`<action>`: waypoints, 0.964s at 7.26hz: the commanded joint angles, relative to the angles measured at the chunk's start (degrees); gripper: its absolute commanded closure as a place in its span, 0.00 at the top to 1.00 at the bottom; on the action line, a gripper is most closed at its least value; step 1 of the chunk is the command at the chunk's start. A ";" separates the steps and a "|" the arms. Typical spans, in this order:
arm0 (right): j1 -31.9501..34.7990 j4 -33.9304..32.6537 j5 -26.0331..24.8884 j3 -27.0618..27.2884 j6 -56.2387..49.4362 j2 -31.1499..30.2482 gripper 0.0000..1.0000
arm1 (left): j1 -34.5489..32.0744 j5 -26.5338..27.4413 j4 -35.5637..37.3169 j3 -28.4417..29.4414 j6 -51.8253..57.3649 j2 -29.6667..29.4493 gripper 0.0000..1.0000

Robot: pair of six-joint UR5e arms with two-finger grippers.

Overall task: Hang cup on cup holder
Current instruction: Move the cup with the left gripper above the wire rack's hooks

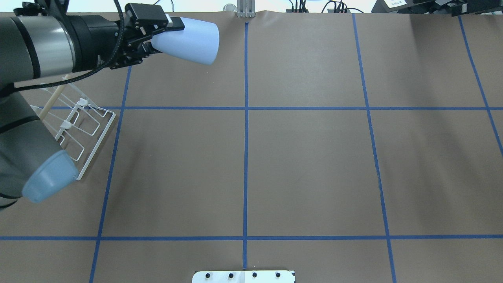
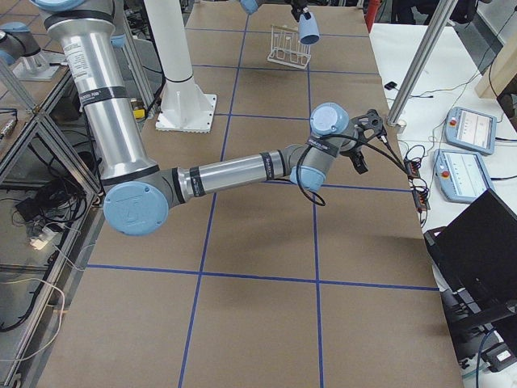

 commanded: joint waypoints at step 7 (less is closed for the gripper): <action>5.91 -39.53 -5.19 1.06 -34.74 -12.72 1.00 | -17.83 -16.52 42.34 -11.16 37.85 7.21 0.00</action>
